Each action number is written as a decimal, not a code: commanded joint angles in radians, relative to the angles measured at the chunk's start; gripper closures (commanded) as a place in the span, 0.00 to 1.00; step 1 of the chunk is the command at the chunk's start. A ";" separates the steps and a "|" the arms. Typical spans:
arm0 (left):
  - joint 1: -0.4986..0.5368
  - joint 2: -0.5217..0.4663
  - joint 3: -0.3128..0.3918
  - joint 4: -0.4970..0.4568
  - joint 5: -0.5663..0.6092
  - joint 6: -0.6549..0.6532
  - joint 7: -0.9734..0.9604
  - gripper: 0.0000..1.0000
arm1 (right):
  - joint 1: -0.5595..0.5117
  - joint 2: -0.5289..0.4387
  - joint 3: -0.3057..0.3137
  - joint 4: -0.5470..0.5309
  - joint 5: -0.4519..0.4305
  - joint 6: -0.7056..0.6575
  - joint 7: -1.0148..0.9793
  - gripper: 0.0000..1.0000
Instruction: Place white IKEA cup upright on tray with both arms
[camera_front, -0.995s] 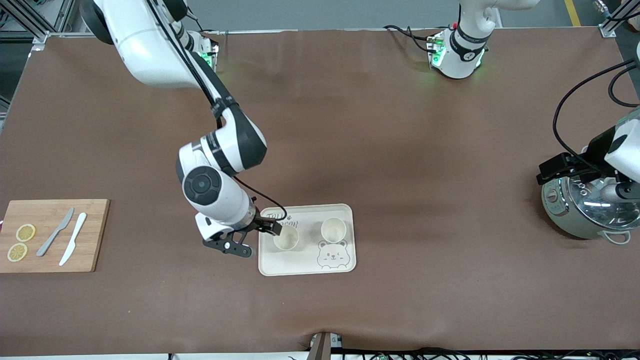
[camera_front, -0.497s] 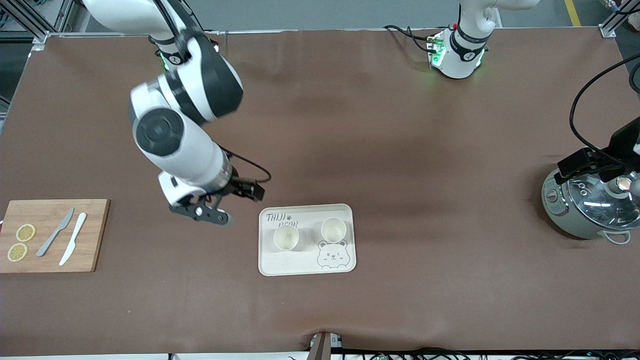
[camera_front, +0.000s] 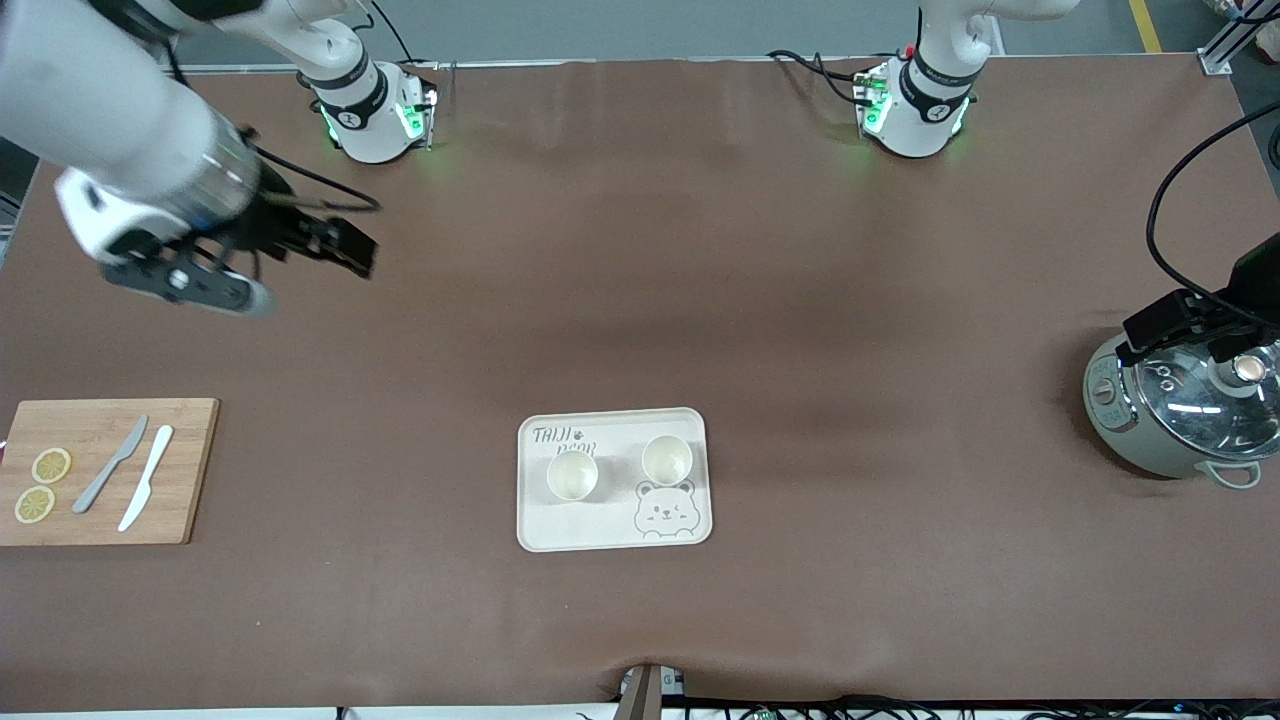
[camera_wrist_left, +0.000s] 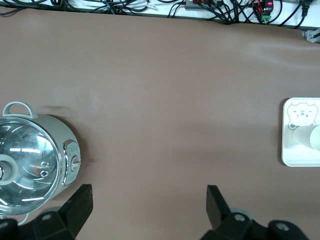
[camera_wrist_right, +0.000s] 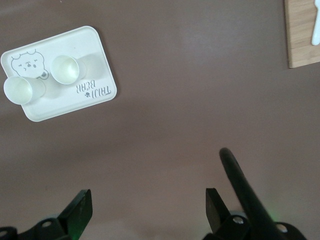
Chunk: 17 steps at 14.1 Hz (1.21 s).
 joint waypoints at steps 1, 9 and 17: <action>-0.014 -0.002 0.000 0.012 0.020 -0.018 0.012 0.00 | -0.109 -0.147 0.009 -0.172 -0.015 0.018 -0.166 0.00; -0.020 -0.005 -0.003 0.010 0.020 -0.018 0.010 0.00 | -0.375 -0.191 0.009 -0.240 -0.077 0.094 -0.521 0.00; -0.002 -0.010 -0.023 0.010 0.022 -0.018 0.001 0.00 | -0.373 -0.151 0.010 -0.240 -0.089 0.127 -0.507 0.00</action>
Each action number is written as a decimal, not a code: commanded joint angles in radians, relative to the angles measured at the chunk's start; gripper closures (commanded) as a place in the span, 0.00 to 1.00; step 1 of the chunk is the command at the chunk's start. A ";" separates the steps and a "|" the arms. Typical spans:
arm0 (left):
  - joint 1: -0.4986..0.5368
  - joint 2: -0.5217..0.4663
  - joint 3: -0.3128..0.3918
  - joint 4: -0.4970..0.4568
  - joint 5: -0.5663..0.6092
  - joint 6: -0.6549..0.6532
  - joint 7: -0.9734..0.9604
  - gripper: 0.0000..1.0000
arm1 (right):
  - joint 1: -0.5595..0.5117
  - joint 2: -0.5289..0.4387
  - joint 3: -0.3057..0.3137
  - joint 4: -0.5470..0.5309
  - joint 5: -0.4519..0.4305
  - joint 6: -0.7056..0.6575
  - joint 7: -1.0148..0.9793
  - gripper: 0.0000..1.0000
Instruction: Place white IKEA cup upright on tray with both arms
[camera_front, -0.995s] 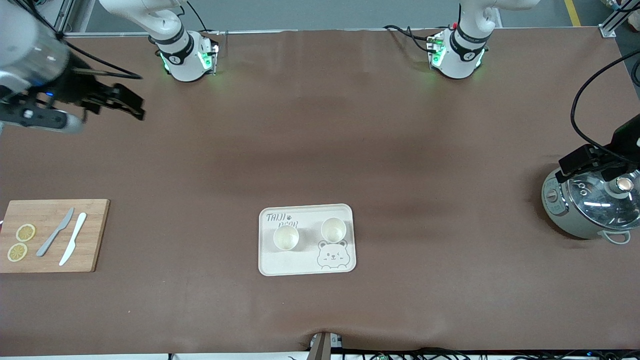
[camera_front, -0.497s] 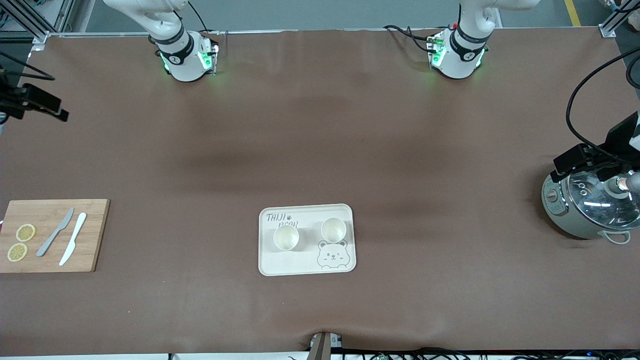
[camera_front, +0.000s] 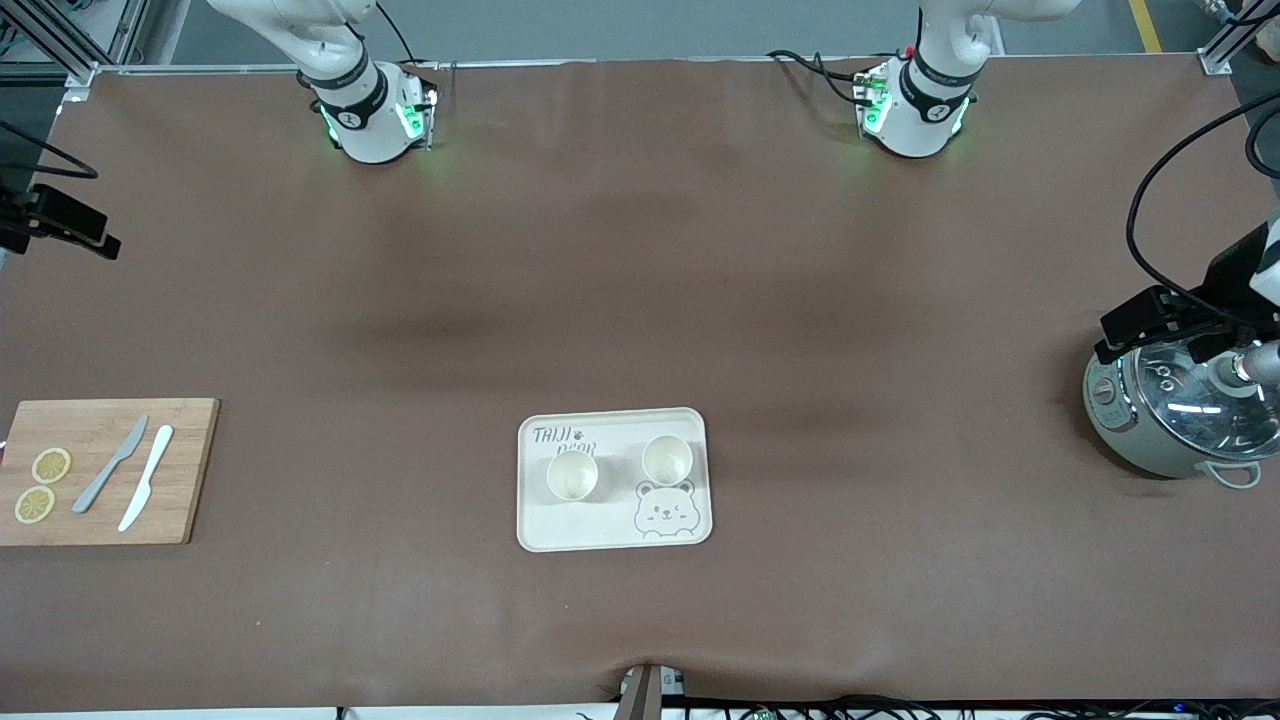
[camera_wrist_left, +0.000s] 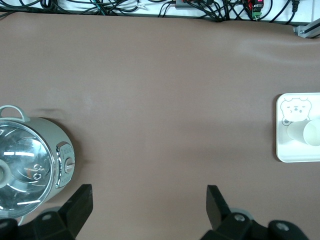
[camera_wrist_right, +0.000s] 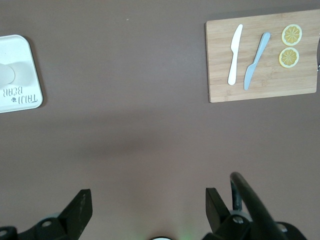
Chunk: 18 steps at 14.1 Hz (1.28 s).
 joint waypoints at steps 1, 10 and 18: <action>0.045 -0.010 -0.045 0.008 0.020 -0.017 0.001 0.00 | -0.006 0.002 0.012 -0.002 -0.014 0.008 0.003 0.00; 0.295 -0.010 -0.352 0.009 0.083 -0.012 -0.013 0.00 | -0.006 -0.009 0.015 0.013 -0.015 -0.003 0.000 0.00; 0.320 -0.010 -0.452 0.008 0.218 -0.014 -0.048 0.00 | -0.009 -0.007 0.015 0.012 -0.014 -0.001 0.002 0.00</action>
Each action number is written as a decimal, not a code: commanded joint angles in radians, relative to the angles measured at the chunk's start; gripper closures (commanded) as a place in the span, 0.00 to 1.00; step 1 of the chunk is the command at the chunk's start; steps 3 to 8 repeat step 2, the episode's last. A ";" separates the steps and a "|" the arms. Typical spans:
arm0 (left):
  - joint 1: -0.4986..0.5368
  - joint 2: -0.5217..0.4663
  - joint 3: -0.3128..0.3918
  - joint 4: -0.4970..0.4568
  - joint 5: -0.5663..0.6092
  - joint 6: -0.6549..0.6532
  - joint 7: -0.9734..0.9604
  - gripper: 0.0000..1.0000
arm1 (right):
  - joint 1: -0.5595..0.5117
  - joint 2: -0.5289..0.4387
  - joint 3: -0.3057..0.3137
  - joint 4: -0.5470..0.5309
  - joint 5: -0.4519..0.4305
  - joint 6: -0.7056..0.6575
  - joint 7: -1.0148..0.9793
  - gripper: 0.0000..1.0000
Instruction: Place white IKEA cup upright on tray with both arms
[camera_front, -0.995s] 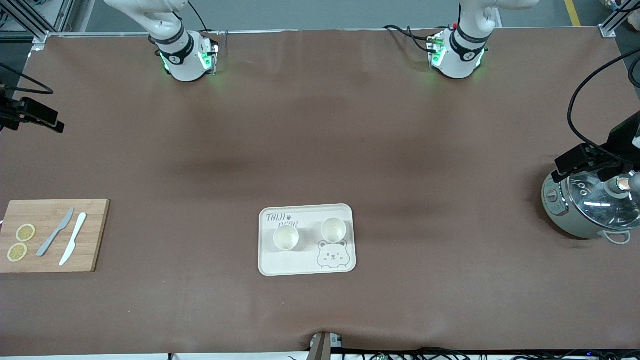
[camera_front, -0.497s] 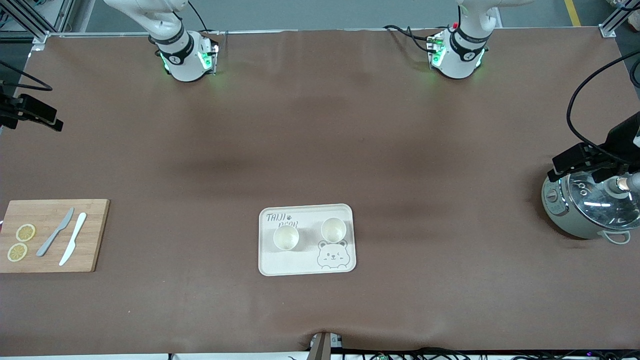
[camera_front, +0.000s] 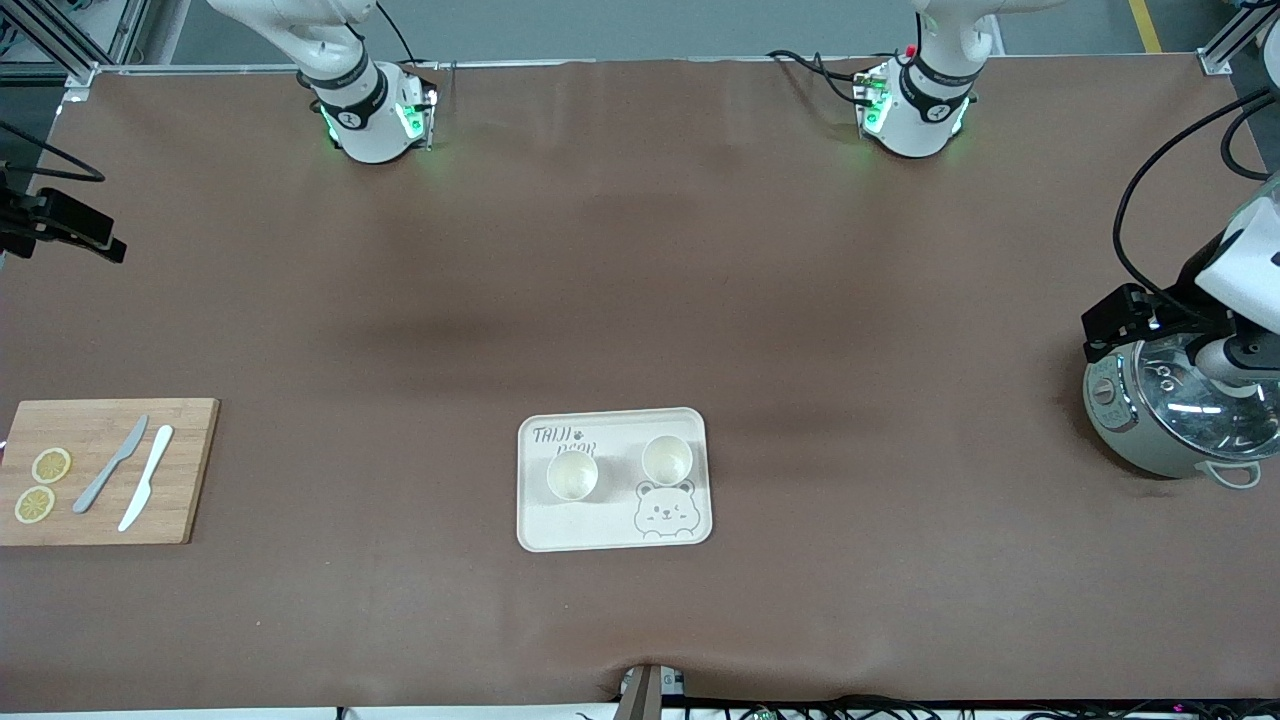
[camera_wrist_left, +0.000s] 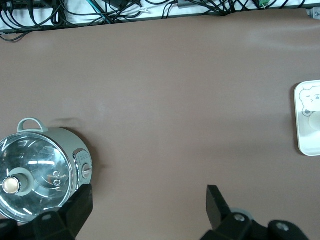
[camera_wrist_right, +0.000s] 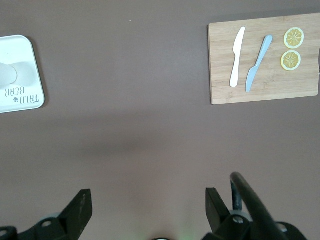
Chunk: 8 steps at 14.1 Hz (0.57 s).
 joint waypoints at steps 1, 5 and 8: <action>0.019 -0.011 -0.022 0.006 0.010 -0.017 -0.018 0.00 | -0.009 -0.007 0.006 0.003 -0.014 -0.004 0.002 0.00; 0.022 -0.011 -0.021 0.006 -0.005 -0.023 -0.021 0.00 | -0.009 -0.007 0.006 0.000 -0.014 -0.002 0.002 0.00; 0.022 -0.011 -0.021 0.006 -0.005 -0.023 -0.021 0.00 | -0.009 -0.007 0.006 0.000 -0.014 -0.002 0.002 0.00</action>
